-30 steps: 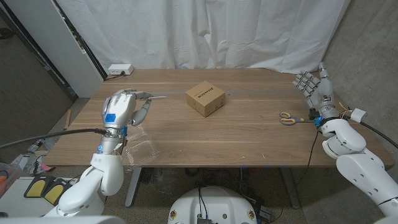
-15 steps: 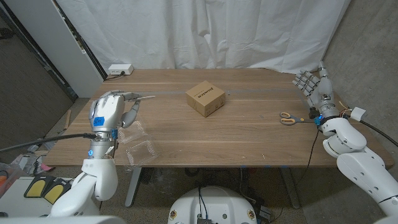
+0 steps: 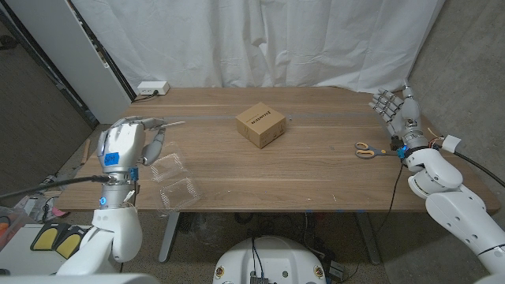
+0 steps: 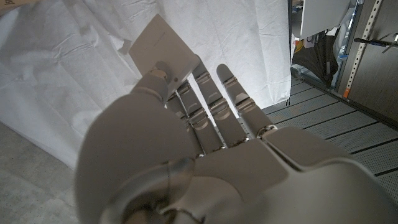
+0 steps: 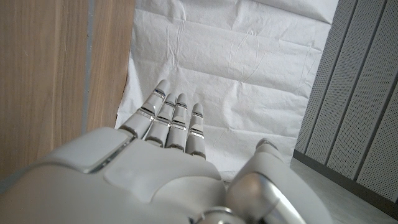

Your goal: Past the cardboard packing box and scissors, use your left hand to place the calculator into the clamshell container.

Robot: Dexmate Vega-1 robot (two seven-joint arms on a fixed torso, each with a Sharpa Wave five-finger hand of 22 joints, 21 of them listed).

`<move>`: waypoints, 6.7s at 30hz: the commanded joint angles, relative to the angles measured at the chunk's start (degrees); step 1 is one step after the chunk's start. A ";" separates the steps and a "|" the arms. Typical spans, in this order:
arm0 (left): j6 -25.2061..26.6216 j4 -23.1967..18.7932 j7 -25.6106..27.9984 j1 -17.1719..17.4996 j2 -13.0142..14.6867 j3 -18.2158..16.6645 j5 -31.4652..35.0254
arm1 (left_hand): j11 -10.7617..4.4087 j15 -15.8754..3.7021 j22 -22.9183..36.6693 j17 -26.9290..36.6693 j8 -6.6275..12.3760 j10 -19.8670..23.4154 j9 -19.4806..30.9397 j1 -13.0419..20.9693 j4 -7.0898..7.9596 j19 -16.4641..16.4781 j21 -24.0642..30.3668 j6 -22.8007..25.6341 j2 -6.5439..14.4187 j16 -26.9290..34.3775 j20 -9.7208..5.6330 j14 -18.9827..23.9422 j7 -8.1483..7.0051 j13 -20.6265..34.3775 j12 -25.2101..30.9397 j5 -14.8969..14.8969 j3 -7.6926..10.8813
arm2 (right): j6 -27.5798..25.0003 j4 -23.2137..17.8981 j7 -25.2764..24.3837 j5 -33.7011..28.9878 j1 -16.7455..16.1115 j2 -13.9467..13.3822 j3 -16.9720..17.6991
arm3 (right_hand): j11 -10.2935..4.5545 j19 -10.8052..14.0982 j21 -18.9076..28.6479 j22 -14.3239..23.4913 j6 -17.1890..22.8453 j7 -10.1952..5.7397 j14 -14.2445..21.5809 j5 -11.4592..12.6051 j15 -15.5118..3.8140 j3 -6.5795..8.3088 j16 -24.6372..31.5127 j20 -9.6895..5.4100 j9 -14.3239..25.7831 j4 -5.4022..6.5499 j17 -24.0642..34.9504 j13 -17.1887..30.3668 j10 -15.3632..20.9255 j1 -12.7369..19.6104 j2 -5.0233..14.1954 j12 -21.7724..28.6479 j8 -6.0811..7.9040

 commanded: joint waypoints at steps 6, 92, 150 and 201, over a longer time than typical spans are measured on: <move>0.93 1.46 0.31 1.17 -3.76 -2.43 0.94 | -0.17 -2.54 0.15 0.26 0.11 0.39 0.57 0.18 0.16 0.53 0.46 8.42 -0.02 0.11 -6.73 0.44 1.83 0.30 0.33 0.27 0.70 | -0.86 1.01 0.31 0.29 1.97 -0.67 -1.33 | 0.06 0.46 -0.29 0.12 0.66 0.05 0.46 0.05 -0.23 -0.35 -0.15 -0.70 0.11 -0.09 0.17 0.35 0.39 -0.33 0.19 -0.01 -0.15; 6.82 17.02 -1.99 -10.43 7.33 6.40 -8.89 | -0.13 -2.53 0.16 0.35 -0.05 0.32 0.60 -0.31 0.42 0.46 0.81 8.59 -0.53 0.11 -6.77 0.15 1.60 0.59 0.27 0.19 2.23 | -3.57 -1.01 -4.45 -1.15 2.66 -0.78 -3.31 | 0.10 0.95 -1.59 0.17 0.76 0.09 0.52 0.04 -0.22 -0.54 -0.22 -0.63 0.12 -0.34 0.17 0.36 0.45 -0.39 0.45 -0.19 -0.16; 8.75 22.98 4.21 -16.41 11.37 17.23 -18.87 | -0.13 -2.55 0.19 0.36 -0.25 0.07 0.65 -0.51 0.50 0.12 1.01 8.20 -0.80 0.04 -6.50 -0.33 1.47 1.01 0.38 0.18 3.29 | -5.45 -1.08 -5.43 -1.04 3.16 -1.46 -4.17 | 0.14 1.24 -2.54 0.21 0.76 -0.01 0.53 0.02 -0.25 -0.68 -0.27 -0.55 0.12 -0.53 0.16 0.37 0.58 -0.41 0.63 -0.23 -0.18; 8.67 22.91 4.44 -16.93 15.07 17.81 -22.46 | -0.47 -1.58 0.11 -0.30 -3.23 -11.26 1.46 -5.27 2.05 -4.42 -0.34 -3.47 -3.49 -0.94 -4.39 -10.70 -0.37 0.69 -0.99 -0.22 1.82 | -6.54 -1.29 -6.54 -1.43 4.71 -1.62 -5.77 | 0.08 1.61 -3.33 0.25 0.78 -0.06 0.67 0.00 -0.19 -0.73 -0.26 -0.54 0.13 -0.75 0.15 0.39 0.65 -0.32 0.84 -0.27 -0.18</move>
